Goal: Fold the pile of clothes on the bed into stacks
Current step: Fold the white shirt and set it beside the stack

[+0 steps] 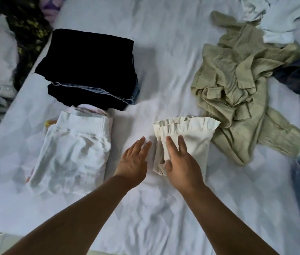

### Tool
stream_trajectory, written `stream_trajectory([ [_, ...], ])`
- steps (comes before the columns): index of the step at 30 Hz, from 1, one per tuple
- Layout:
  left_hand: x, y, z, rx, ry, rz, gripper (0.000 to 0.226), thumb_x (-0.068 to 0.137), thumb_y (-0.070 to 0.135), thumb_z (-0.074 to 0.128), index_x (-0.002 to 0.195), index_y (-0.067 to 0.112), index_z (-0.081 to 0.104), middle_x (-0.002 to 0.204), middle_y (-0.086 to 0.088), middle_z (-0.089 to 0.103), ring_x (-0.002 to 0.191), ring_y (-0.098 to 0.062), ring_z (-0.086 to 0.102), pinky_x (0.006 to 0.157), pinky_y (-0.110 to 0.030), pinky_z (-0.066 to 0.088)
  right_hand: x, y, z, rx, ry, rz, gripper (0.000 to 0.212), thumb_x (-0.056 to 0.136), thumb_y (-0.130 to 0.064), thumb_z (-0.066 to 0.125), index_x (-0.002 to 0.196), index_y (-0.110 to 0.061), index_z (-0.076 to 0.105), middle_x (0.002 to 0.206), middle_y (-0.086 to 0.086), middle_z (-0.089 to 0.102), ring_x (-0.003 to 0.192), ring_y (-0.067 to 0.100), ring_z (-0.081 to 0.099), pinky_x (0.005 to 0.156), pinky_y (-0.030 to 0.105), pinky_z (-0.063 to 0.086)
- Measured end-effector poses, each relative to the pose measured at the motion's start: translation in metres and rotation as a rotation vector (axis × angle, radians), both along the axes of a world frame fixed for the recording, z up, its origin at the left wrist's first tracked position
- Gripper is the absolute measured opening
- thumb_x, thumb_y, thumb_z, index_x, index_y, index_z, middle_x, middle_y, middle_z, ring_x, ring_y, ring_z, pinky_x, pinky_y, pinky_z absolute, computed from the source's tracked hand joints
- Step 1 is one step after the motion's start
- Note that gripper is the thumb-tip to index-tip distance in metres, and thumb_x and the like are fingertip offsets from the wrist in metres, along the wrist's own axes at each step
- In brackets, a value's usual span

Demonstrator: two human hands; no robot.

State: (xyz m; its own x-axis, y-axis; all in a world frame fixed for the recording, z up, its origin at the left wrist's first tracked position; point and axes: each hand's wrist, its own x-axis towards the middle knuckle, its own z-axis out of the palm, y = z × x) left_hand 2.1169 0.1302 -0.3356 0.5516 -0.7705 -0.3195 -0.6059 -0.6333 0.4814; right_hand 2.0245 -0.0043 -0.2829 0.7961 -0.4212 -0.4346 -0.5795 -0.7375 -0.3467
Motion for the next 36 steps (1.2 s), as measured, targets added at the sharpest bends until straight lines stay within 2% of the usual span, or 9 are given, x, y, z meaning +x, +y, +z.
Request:
stream_trajectory([
  [3, -0.002, -0.011, 0.006, -0.038, 0.029, 0.095, 0.076, 0.081, 0.054, 0.015, 0.144, 0.017, 0.036, 0.151, -0.013, 0.031, 0.139, -0.027, 0.032, 0.111, -0.028, 0.018, -0.018, -0.015, -0.011, -0.086, -0.008, -0.091, 0.060, 0.092, -0.019, 0.051, 0.147, -0.014, 0.028, 0.157, 0.017, 0.011, 0.124, 0.034, 0.047, 0.090, 0.036, 0.045],
  [7, -0.014, -0.035, 0.005, 0.027, 0.079, 0.120, 0.086, 0.069, 0.080, 0.013, 0.147, 0.042, 0.015, 0.155, -0.012, 0.020, 0.145, -0.025, 0.012, 0.116, -0.036, 0.013, -0.038, -0.038, -0.031, -0.184, 0.007, -0.175, 0.063, 0.066, -0.011, 0.076, 0.125, -0.006, 0.057, 0.138, 0.032, 0.039, 0.102, 0.047, 0.055, 0.075, 0.046, 0.050],
  [11, -0.028, -0.057, -0.005, 0.183, 0.068, 0.017, 0.084, 0.078, 0.070, 0.045, 0.145, 0.050, -0.003, 0.157, -0.009, -0.001, 0.144, -0.027, -0.003, 0.116, -0.038, 0.006, -0.050, -0.050, -0.052, -0.160, 0.074, -0.203, 0.080, 0.077, -0.038, 0.071, 0.146, -0.025, 0.032, 0.149, 0.030, 0.018, 0.130, 0.045, 0.030, 0.096, 0.049, 0.037],
  [14, -0.027, -0.066, -0.011, 0.206, 0.034, -0.011, 0.089, 0.080, 0.049, 0.059, 0.147, 0.045, 0.000, 0.156, -0.004, 0.003, 0.136, -0.026, 0.012, 0.111, -0.034, 0.015, -0.050, -0.055, -0.059, -0.111, 0.083, -0.177, 0.085, 0.082, -0.045, 0.063, 0.149, -0.036, 0.013, 0.155, 0.019, 0.010, 0.131, 0.037, 0.023, 0.100, 0.044, 0.031],
  [20, -0.029, -0.071, 0.000, 0.068, 0.262, 0.096, 0.100, 0.075, 0.020, 0.070, 0.151, 0.029, 0.005, 0.154, 0.010, -0.010, 0.114, -0.028, 0.052, 0.091, -0.031, 0.045, -0.046, -0.055, -0.049, 0.185, -0.063, -0.156, 0.093, 0.083, -0.006, 0.057, 0.150, -0.027, -0.004, 0.158, 0.006, -0.010, 0.143, 0.021, 0.010, 0.108, 0.030, 0.025],
  [23, -0.029, -0.065, 0.018, 0.034, 0.266, 0.114, 0.099, 0.075, 0.019, 0.069, 0.151, 0.028, 0.005, 0.153, 0.009, -0.010, 0.099, -0.031, 0.059, 0.080, -0.030, 0.049, -0.047, -0.052, -0.028, 0.161, -0.090, -0.124, 0.092, 0.083, -0.001, 0.053, 0.150, -0.025, -0.005, 0.158, 0.009, -0.013, 0.143, 0.021, 0.019, 0.098, 0.021, 0.032],
  [26, -0.021, -0.051, 0.042, -0.043, 0.249, 0.159, 0.100, 0.074, 0.020, 0.070, 0.150, 0.030, 0.007, 0.154, 0.006, -0.007, 0.103, -0.029, 0.059, 0.082, -0.026, 0.047, -0.037, -0.044, 0.003, 0.125, -0.121, -0.105, 0.090, 0.087, -0.005, 0.057, 0.149, -0.024, -0.006, 0.158, 0.008, -0.012, 0.140, 0.019, 0.028, 0.086, 0.013, 0.030],
  [30, 0.010, -0.012, 0.078, -0.149, 0.168, 0.240, 0.104, 0.070, 0.019, 0.074, 0.149, 0.032, 0.009, 0.154, 0.000, 0.004, 0.126, -0.022, 0.043, 0.091, -0.021, 0.040, 0.000, -0.014, 0.042, 0.068, -0.154, -0.022, 0.090, 0.088, -0.010, 0.056, 0.149, -0.024, -0.009, 0.158, 0.007, -0.014, 0.132, 0.019, 0.040, 0.082, 0.015, 0.034],
  [36, 0.068, 0.087, 0.114, -0.089, 0.062, 0.313, 0.103, 0.068, 0.020, 0.077, 0.148, 0.034, 0.013, 0.152, -0.003, 0.010, 0.123, -0.025, 0.044, 0.090, -0.022, 0.040, 0.062, 0.067, 0.071, 0.160, -0.222, 0.102, 0.089, 0.086, -0.013, 0.057, 0.151, -0.024, -0.003, 0.158, 0.003, -0.015, 0.127, 0.025, 0.044, 0.085, 0.028, 0.039],
])
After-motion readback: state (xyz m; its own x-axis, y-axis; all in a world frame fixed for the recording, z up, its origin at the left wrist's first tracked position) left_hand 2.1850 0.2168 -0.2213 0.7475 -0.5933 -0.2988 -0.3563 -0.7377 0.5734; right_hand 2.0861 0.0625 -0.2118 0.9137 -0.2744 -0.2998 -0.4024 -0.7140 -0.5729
